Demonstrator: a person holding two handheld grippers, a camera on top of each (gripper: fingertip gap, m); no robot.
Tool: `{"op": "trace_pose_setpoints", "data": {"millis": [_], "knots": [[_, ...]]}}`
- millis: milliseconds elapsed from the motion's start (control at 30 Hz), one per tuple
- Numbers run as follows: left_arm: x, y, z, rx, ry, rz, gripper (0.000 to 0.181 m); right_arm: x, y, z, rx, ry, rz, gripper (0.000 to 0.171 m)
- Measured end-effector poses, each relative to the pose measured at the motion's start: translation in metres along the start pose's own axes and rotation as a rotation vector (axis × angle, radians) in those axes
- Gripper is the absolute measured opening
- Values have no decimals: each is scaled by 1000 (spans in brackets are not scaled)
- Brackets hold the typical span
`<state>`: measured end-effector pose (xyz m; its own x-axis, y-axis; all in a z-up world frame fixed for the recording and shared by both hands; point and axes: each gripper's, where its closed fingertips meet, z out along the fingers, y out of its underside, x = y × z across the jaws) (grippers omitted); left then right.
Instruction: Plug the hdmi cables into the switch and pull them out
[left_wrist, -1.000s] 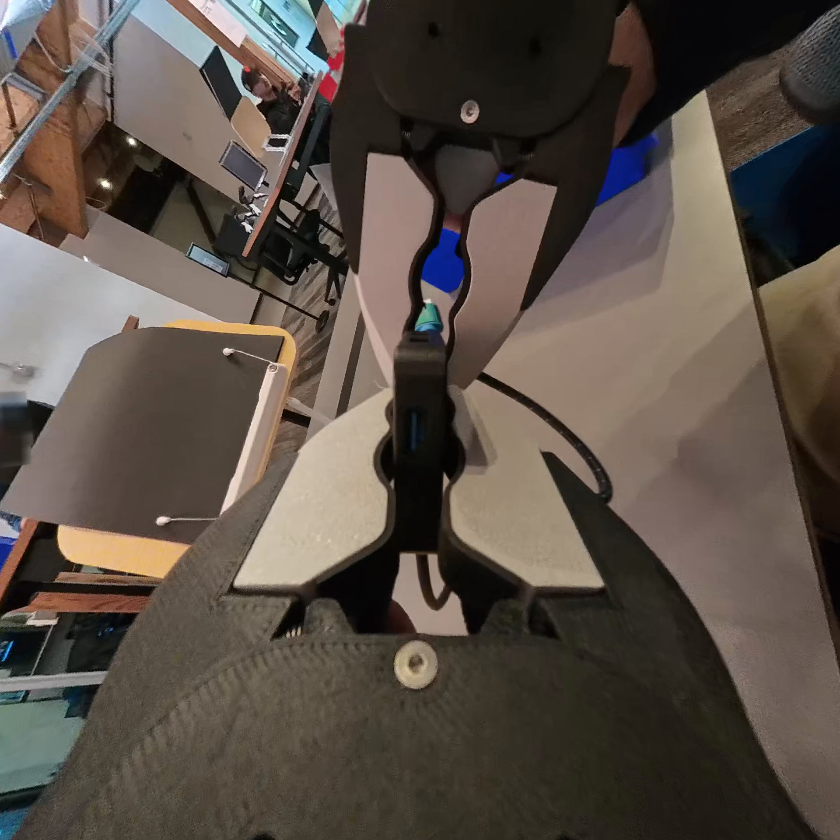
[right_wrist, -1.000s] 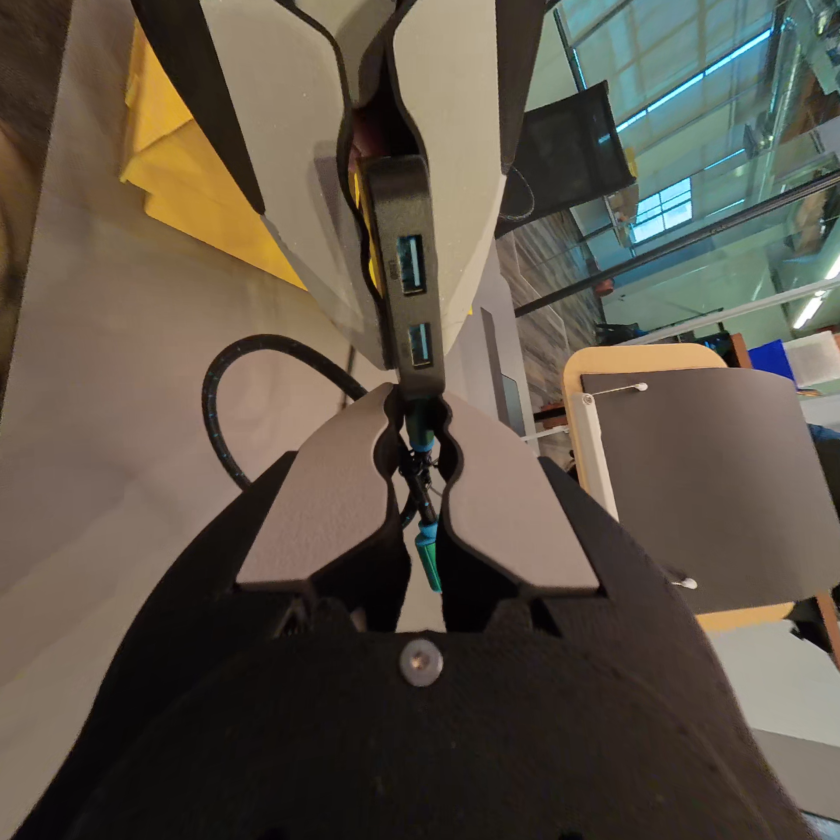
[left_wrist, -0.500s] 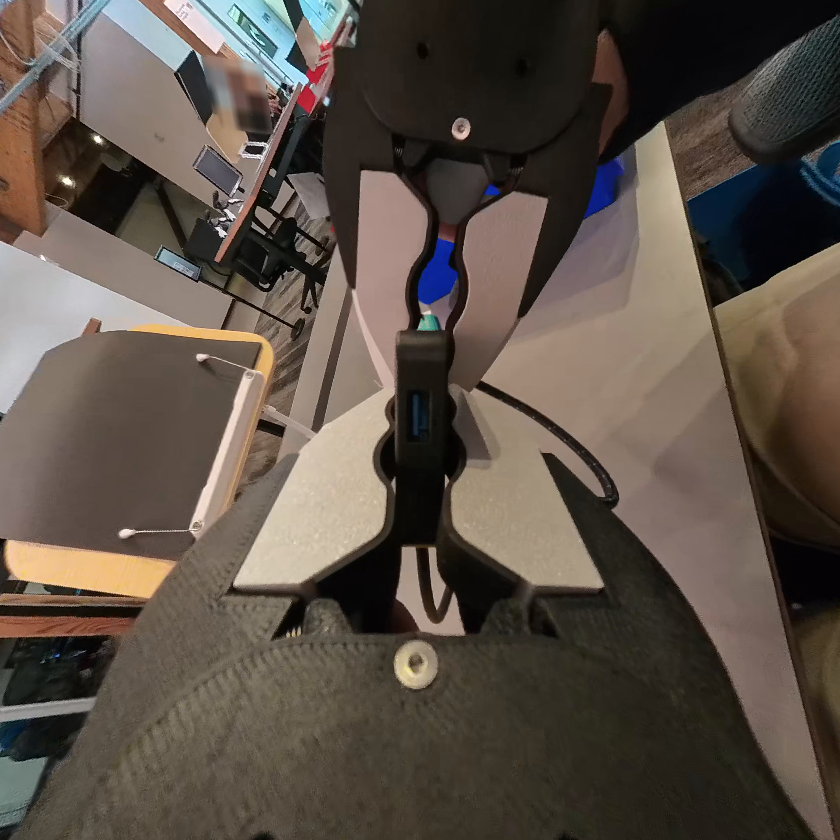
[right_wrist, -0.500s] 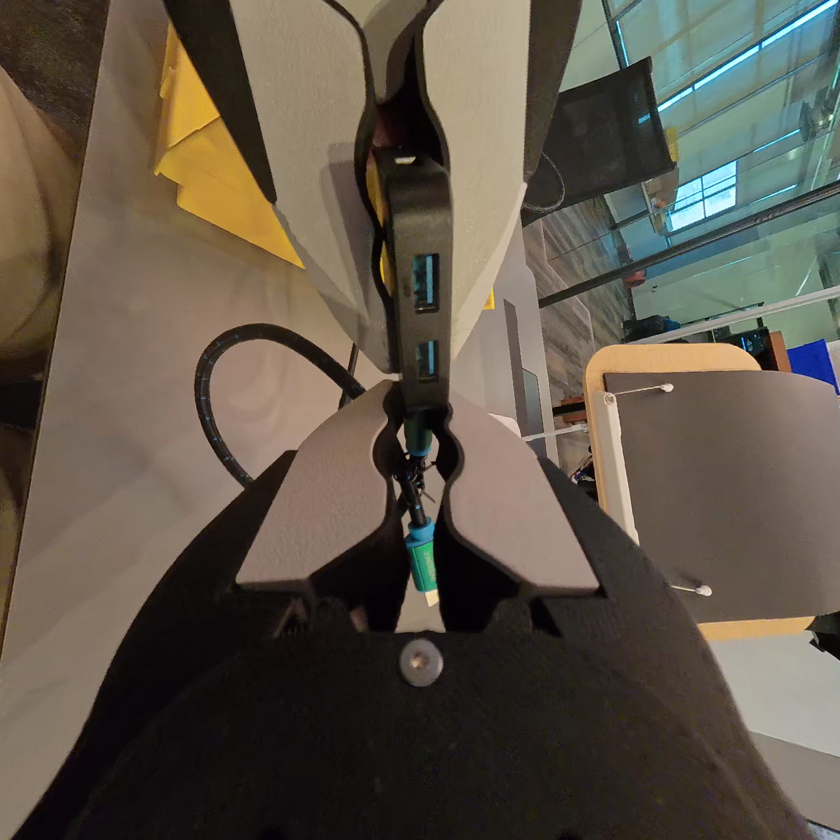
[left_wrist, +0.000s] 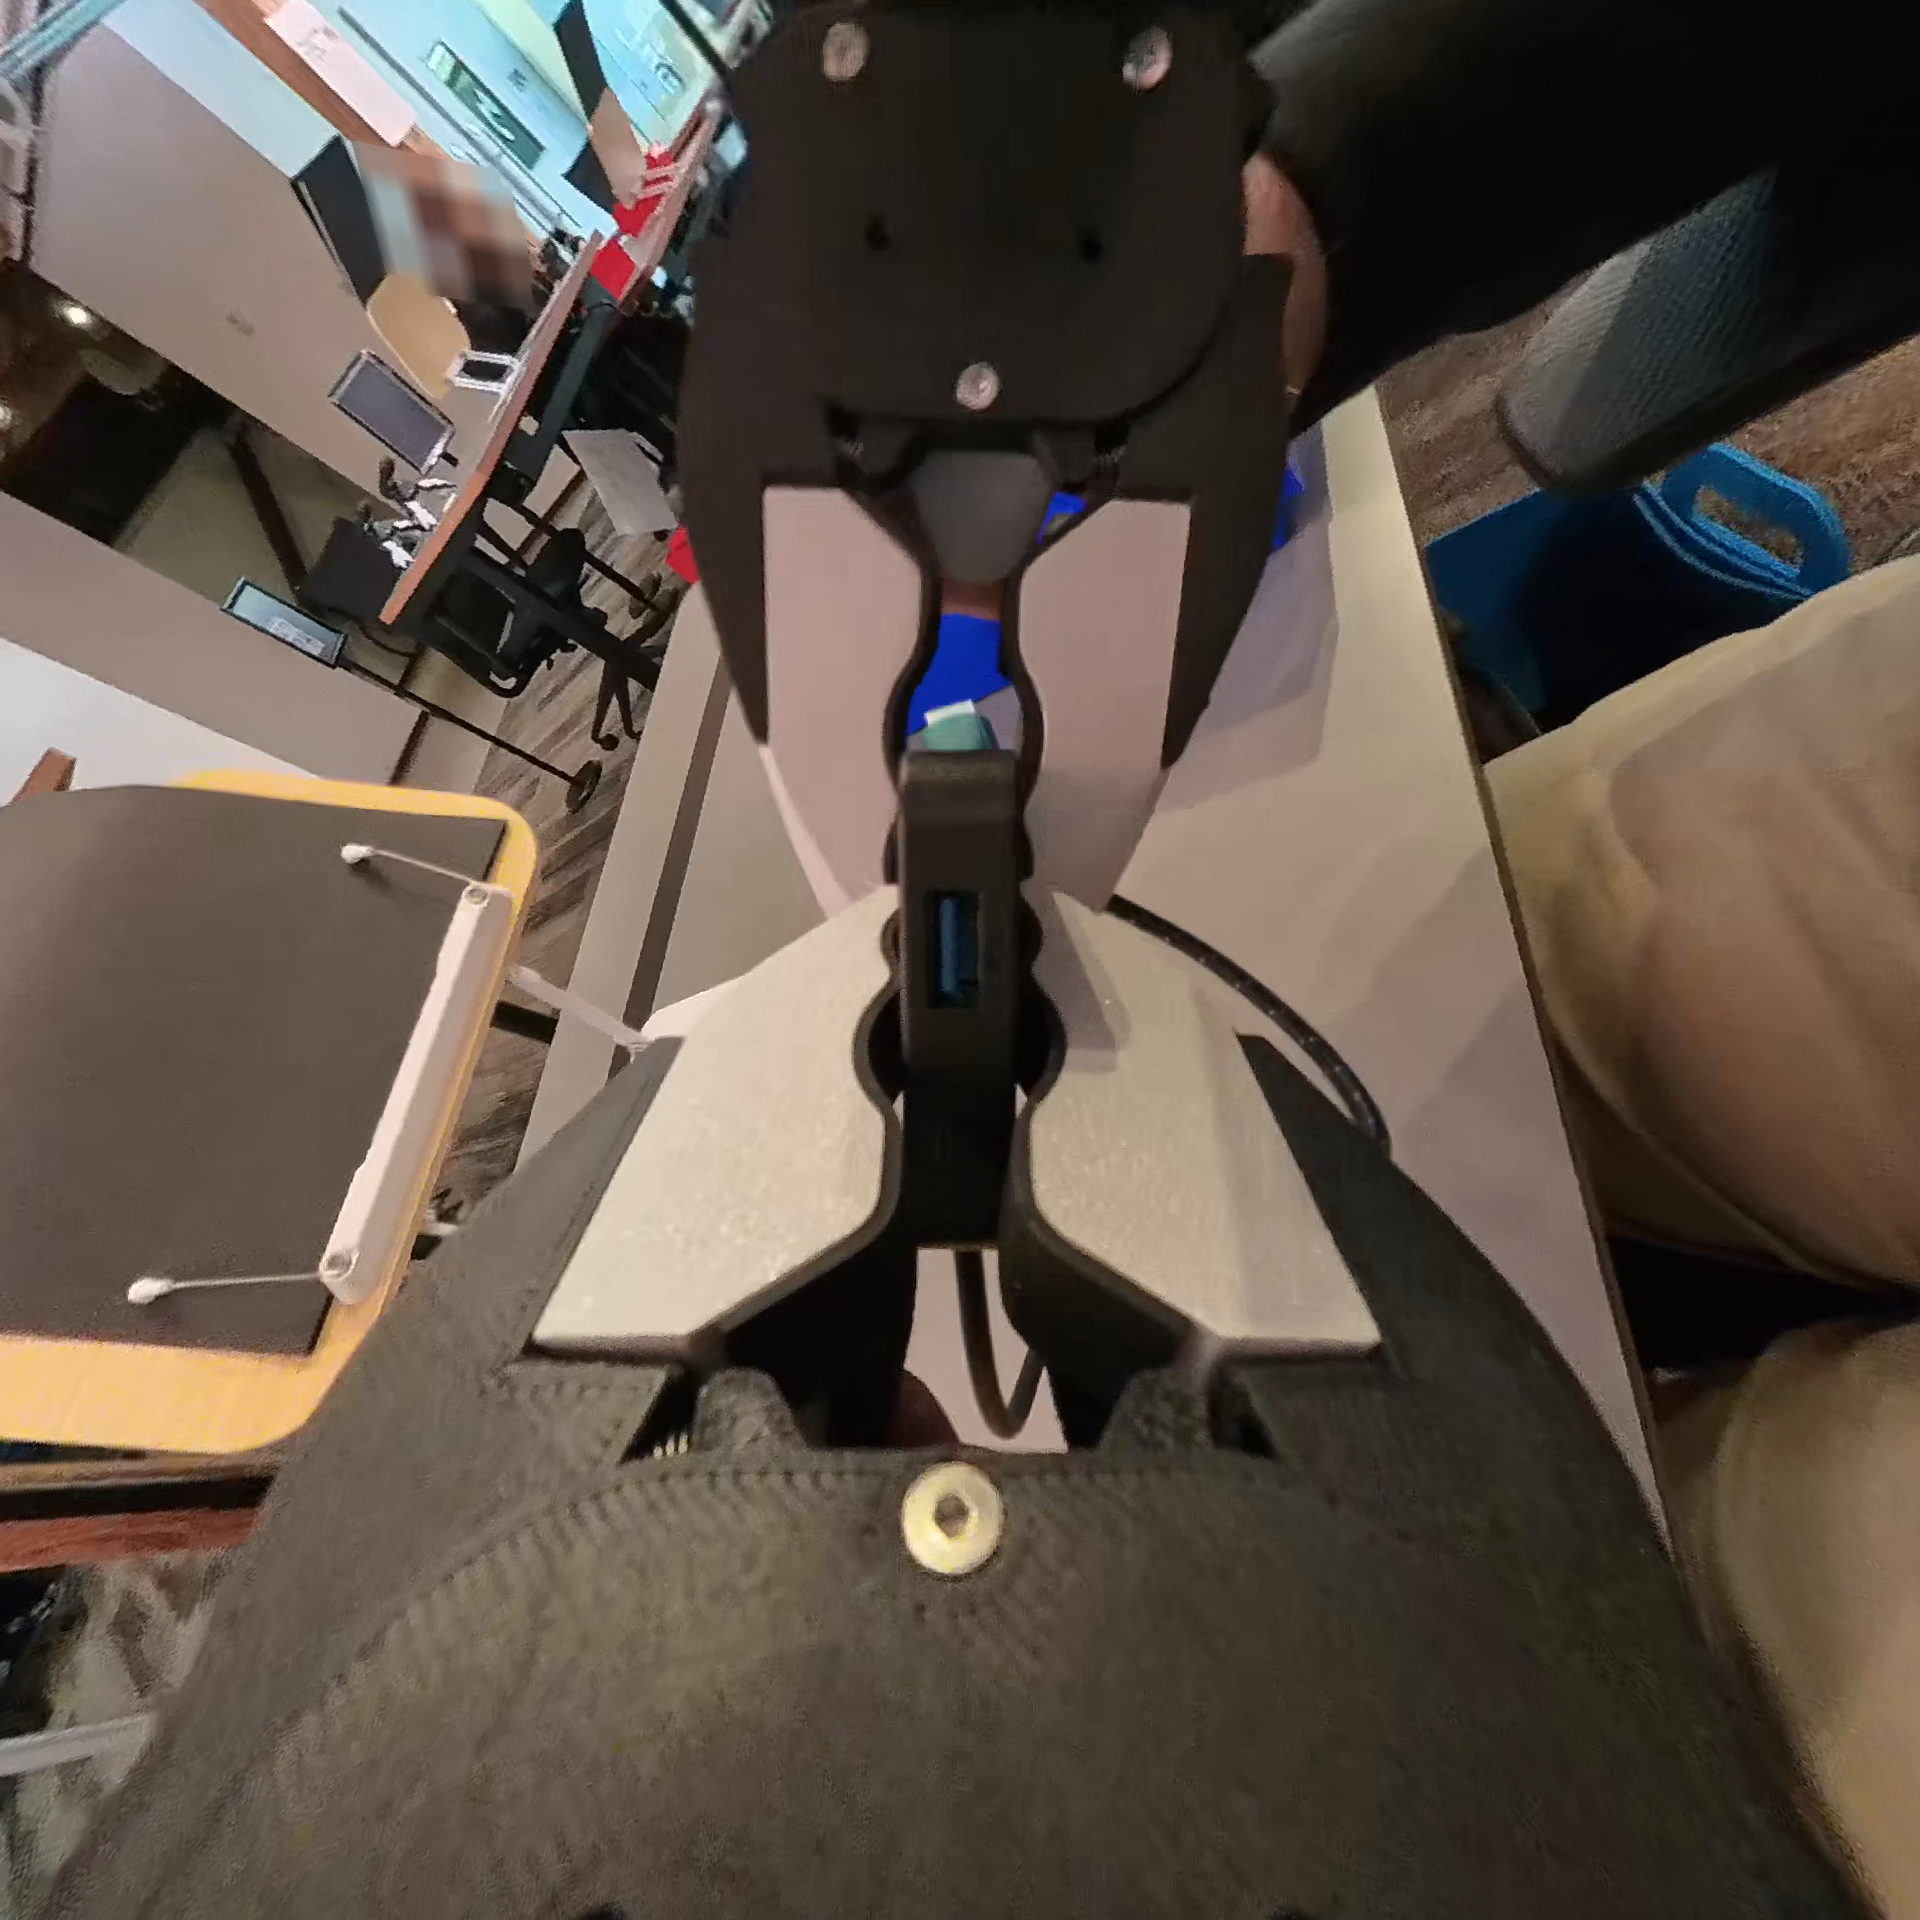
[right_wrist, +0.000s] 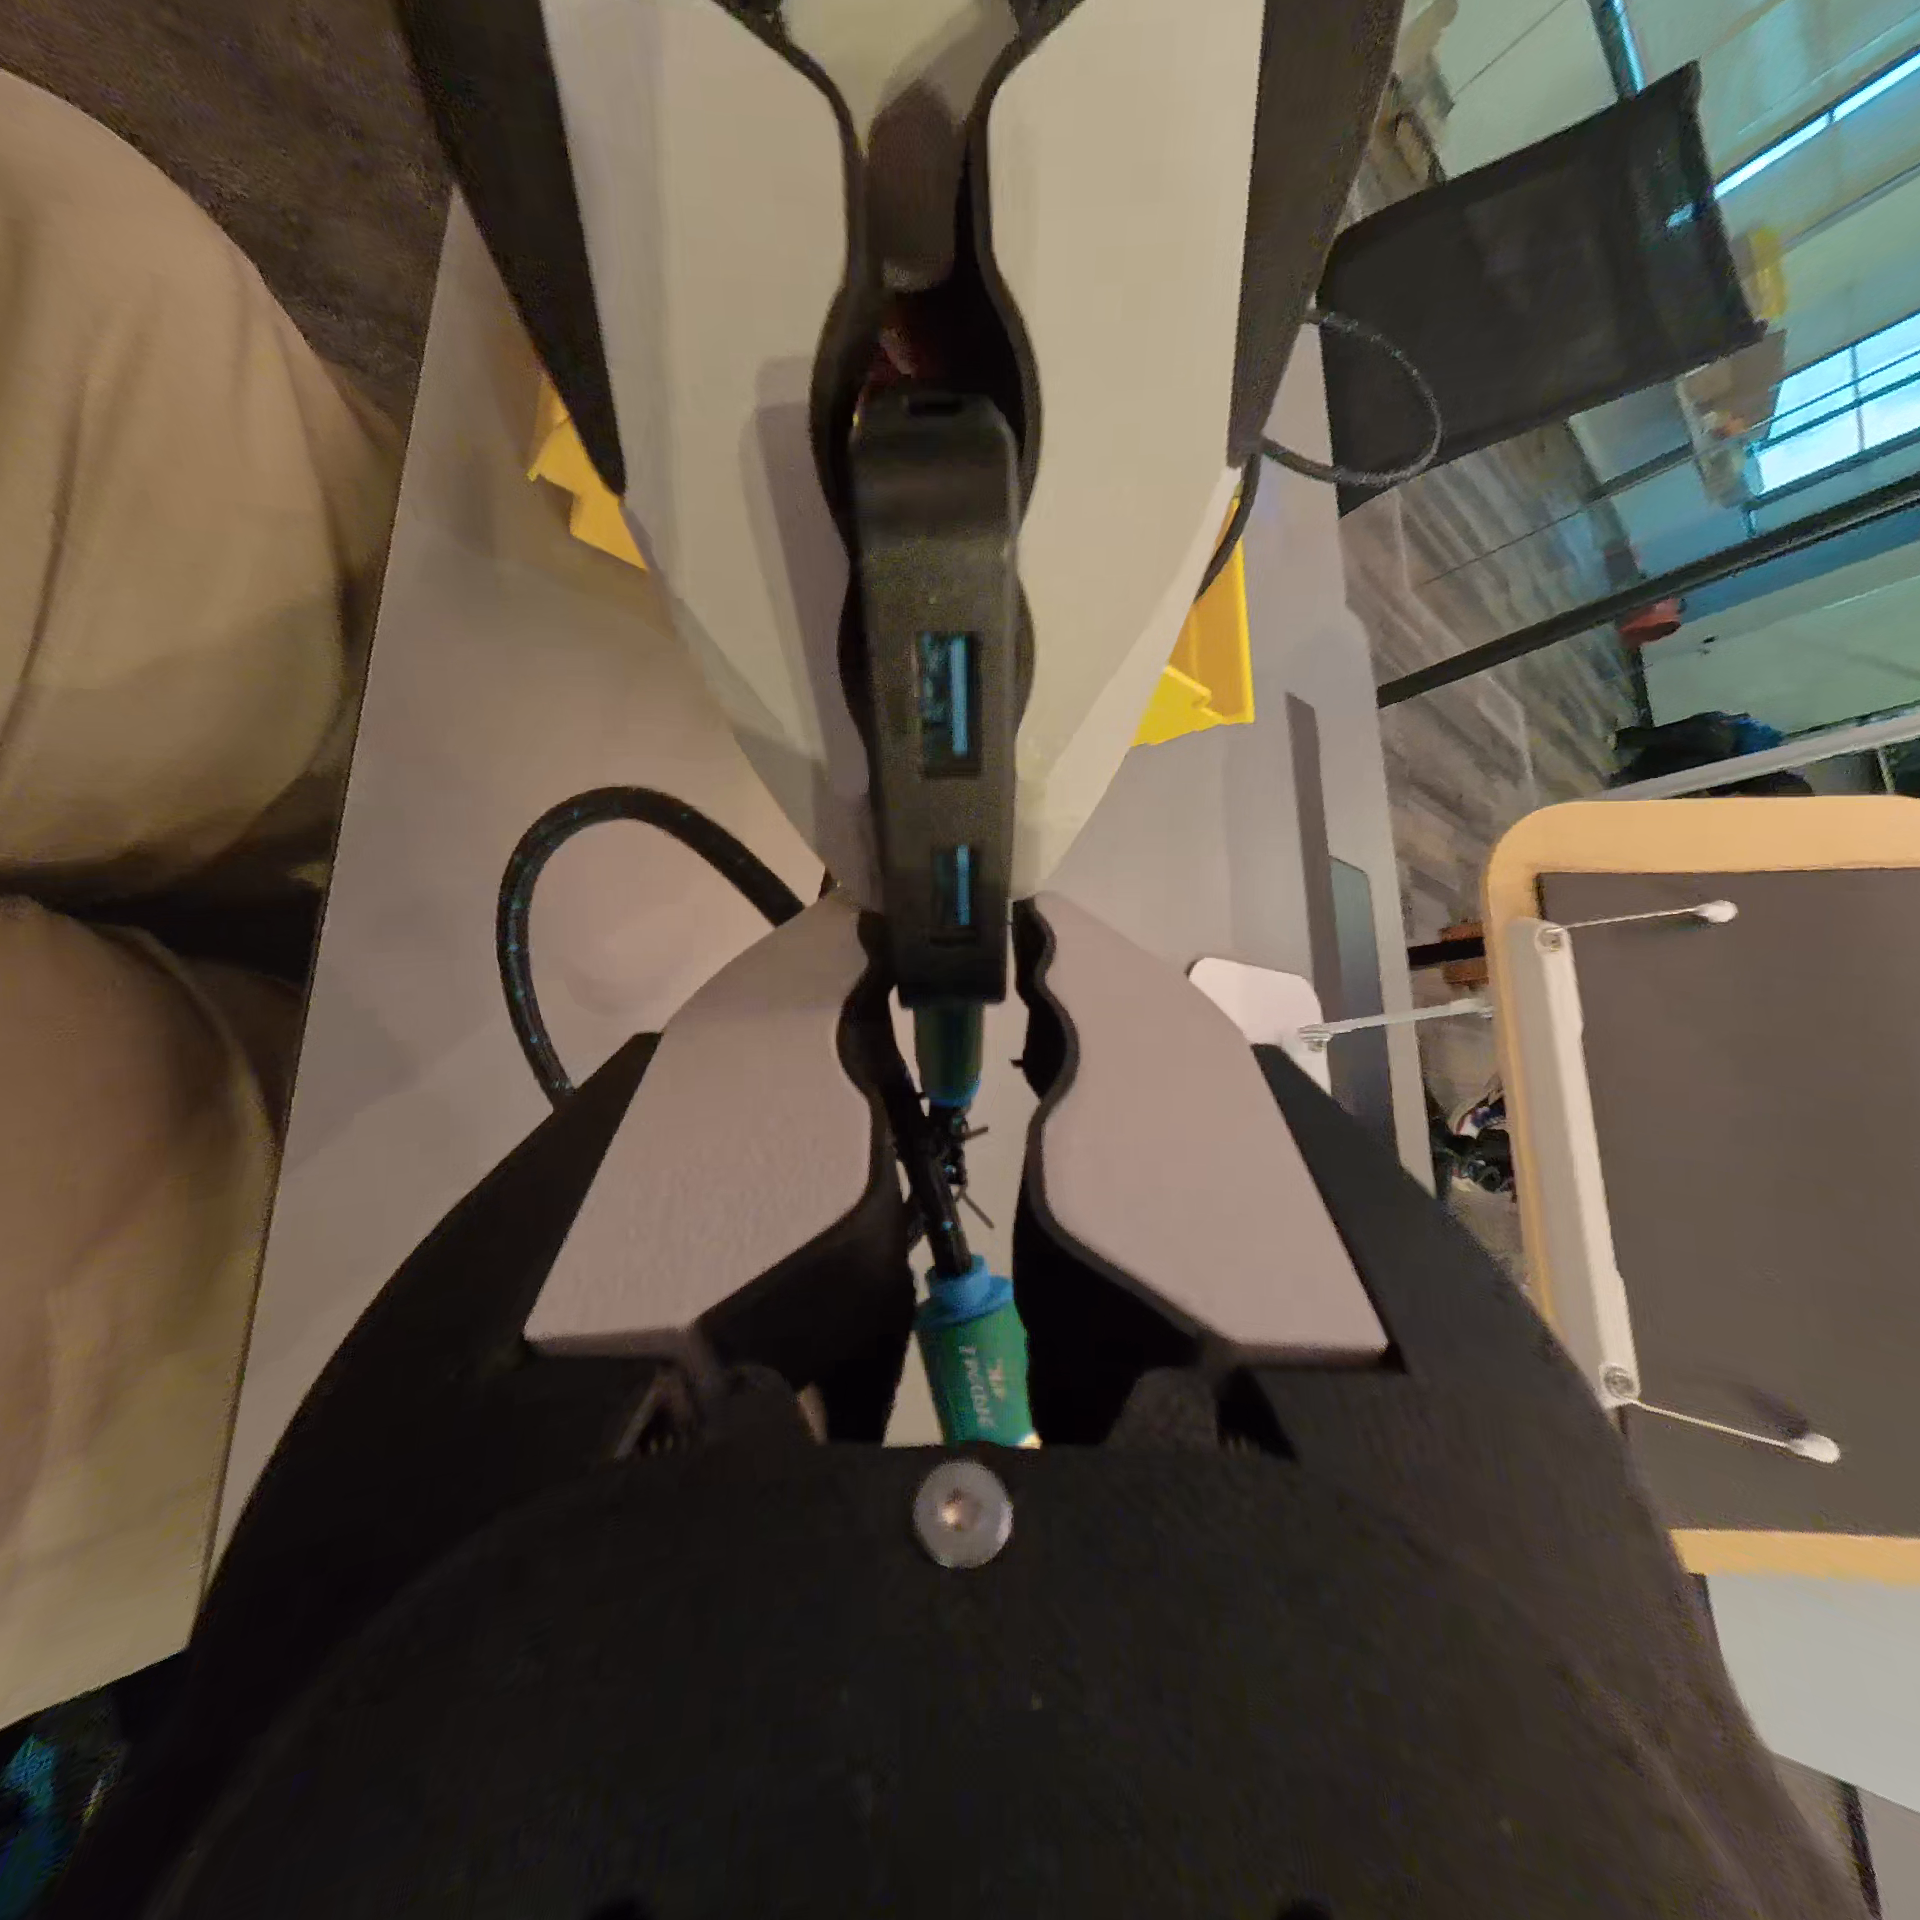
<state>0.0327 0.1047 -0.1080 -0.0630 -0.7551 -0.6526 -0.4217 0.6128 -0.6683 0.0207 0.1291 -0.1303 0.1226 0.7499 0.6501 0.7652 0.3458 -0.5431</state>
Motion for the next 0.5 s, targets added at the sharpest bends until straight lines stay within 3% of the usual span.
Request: {"op": "trace_pose_setpoints", "data": {"millis": [100, 500], "knots": [[0, -1, -1, 8, 3, -1, 15, -2, -1, 0, -3, 8, -17, 10], [-5, -9, -4, 30, -5, -30, 15, 6, -4, -13, -9, 57, -79, 10]]}}
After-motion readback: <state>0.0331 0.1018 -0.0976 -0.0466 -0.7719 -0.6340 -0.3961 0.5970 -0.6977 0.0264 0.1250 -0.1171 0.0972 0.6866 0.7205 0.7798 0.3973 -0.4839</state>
